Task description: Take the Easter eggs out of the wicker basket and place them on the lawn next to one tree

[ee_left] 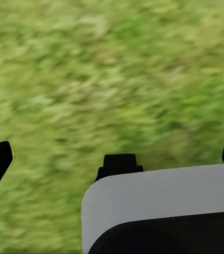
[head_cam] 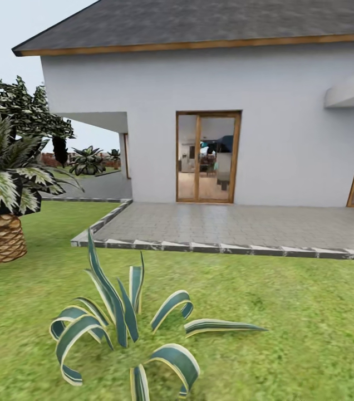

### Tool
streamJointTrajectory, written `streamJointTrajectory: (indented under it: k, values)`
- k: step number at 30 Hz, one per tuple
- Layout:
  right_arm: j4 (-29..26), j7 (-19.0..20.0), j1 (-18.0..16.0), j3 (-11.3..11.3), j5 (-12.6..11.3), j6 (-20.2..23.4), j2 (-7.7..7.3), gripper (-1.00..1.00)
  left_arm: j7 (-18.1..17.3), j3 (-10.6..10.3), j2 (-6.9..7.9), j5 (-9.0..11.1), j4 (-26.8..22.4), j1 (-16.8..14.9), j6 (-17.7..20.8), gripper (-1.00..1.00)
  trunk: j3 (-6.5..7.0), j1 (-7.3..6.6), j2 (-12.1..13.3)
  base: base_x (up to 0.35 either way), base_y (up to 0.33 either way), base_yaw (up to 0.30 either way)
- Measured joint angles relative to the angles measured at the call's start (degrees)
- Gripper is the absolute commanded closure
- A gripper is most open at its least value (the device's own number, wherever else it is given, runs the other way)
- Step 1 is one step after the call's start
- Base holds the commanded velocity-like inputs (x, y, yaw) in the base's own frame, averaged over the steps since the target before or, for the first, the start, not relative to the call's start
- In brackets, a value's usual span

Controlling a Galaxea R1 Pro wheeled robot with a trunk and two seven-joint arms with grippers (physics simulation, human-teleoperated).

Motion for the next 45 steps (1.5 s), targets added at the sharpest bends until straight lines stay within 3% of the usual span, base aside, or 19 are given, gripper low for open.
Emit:
streamJointTrajectory:
  k: [35, 45]
  values:
    - [0.1, 0.0, 0.0, 0.0, 0.0, 0.0, -0.07, -1.00, -0.1, 0.0, -0.02, 0.0, 0.0, 0.0, 0.0, -1.00, 0.00, 0.00, 0.0, 0.000, 0.324, 0.000]
    - [0.1, 0.0, 0.0, 0.0, 0.0, 0.0, 0.00, -1.00, -0.1, 0.0, -0.76, 0.0, 0.0, 0.0, 0.1, -1.00, 0.00, 0.00, 0.0, 0.002, 0.324, 0.000]
